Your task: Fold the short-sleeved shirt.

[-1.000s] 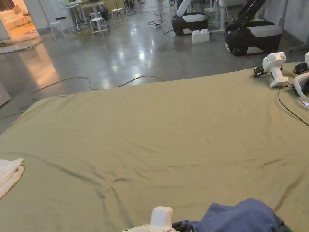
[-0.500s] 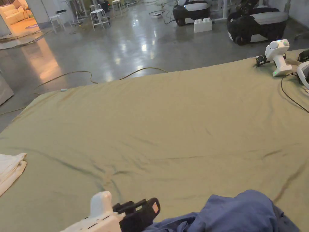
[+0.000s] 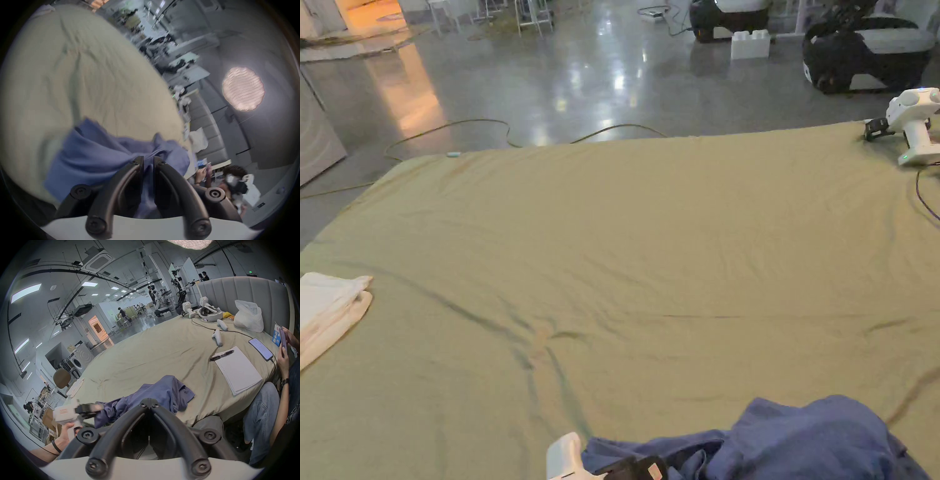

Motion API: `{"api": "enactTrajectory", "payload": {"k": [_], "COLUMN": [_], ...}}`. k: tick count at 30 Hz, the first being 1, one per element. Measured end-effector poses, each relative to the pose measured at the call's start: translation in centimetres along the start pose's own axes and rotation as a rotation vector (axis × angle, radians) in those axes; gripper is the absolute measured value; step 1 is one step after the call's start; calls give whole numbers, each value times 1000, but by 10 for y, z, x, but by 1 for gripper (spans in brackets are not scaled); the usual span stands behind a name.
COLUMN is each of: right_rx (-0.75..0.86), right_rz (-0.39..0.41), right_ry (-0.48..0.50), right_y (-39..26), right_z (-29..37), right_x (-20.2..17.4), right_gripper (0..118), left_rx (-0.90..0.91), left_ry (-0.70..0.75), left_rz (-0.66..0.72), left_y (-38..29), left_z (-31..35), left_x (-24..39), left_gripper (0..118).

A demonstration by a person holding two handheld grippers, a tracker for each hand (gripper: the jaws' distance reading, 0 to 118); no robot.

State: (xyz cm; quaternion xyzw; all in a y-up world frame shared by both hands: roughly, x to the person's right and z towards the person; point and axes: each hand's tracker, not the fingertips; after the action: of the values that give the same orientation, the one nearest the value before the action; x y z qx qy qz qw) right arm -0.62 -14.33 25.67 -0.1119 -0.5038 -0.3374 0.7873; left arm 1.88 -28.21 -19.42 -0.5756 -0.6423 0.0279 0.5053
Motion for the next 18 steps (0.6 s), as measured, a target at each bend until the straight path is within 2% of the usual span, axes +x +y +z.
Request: {"api": "enactTrajectory", "payload": {"k": [3,8,11,13,14,15,17,18], "right_rx": [7,-1,-19,-14,-12,-12,-15,-18], "right_rz": [15,32,24,31,32,34,40,41], "right_ry": [0,-16,-21,-14,-4,3,9,9], "right_y": [1,1,1,2,3,4,4,4], "right_z": [2,4,0,1,1,1,-2,-3], "right_x": [-9,-17,-16,-18,-19,-20,-22,-21], "right_gripper": [0,0,0,0,0,0,0,0], "left_rx": [-39,-23,-21,41,84,125,209,239], "left_ry": [72,95,76,33,1,-23,-44,-64], "left_rz": [-52,-76,-117,-95,-77,-53,21,59], "left_y": [-5,0,3,8,11,14,21,22], "left_z": [-42,-49,-35,-9,9,27,62,79], "left_x": [7,23,25,24,21,17,1,-9], "left_gripper": [11,10,10,10,14,34,84,101]}}
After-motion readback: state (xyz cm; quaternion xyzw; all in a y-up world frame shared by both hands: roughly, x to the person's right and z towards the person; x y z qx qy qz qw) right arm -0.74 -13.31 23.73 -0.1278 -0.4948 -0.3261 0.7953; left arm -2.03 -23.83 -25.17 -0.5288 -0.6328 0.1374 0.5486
